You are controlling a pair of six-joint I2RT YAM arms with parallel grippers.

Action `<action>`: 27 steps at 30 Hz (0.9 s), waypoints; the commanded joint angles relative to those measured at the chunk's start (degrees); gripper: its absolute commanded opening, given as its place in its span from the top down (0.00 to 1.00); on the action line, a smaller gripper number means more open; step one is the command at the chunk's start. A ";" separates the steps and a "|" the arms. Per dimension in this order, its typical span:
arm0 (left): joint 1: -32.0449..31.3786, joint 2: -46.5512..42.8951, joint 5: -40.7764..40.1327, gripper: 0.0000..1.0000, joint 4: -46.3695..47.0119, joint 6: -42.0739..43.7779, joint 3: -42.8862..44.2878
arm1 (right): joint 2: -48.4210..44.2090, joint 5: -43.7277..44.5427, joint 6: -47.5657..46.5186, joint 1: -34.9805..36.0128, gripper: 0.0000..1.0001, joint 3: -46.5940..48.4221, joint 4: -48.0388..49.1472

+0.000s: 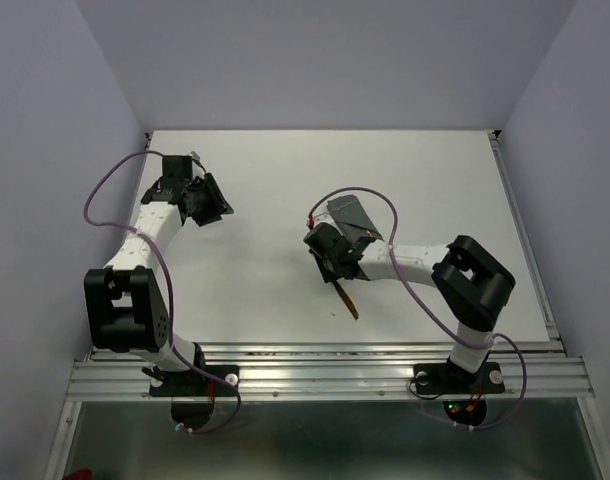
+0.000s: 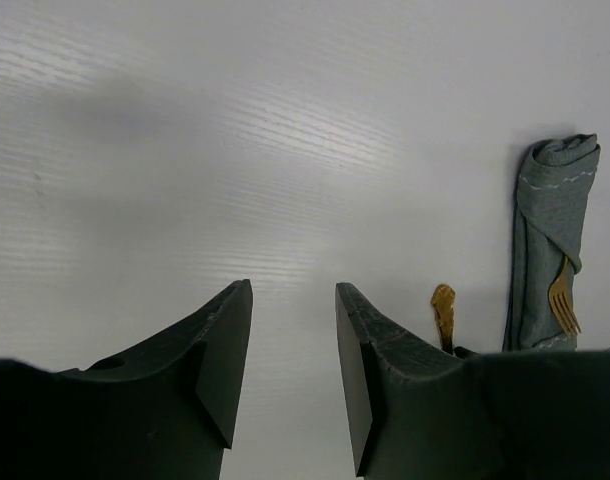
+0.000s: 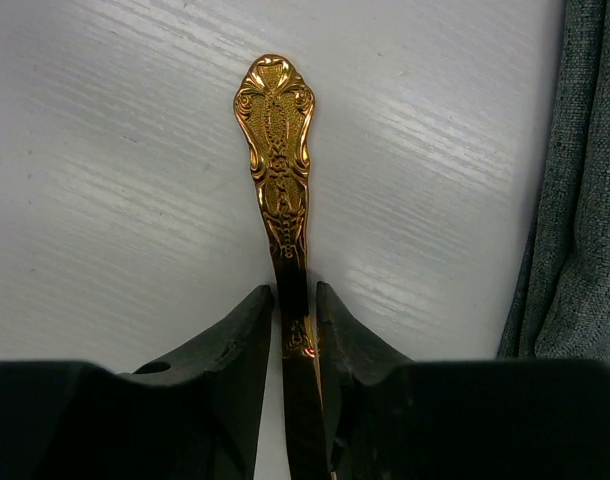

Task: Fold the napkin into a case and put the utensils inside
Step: Move the knife to the center of the board, then pick up the knife from the center of the board.

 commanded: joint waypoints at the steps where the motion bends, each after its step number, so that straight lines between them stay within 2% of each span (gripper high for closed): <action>1: -3.63 -0.92 -0.48 0.50 0.91 0.96 1.04 | -0.74 0.00 1.83 0.46 0.67 -0.23 -1.24; 8: -8.19 -0.04 -2.06 0.50 0.38 2.45 2.62 | -1.96 -2.54 4.20 0.46 0.64 1.79 -9.06; 14: -12.69 3.30 -2.15 0.50 -1.29 3.68 7.36 | -1.09 -8.26 4.03 0.46 0.63 1.53 -10.03; 21: -13.13 5.23 0.40 0.51 -0.68 3.07 8.69 | 3.56 -8.00 2.62 0.46 0.63 3.02 -10.21; 23: -13.31 5.59 1.01 0.51 -0.50 2.89 8.86 | 3.66 -8.18 1.75 0.46 0.63 3.20 -9.68; 27: -14.18 6.29 2.07 0.51 -0.15 2.63 9.65 | 3.40 -9.41 0.07 0.46 0.73 3.81 -9.24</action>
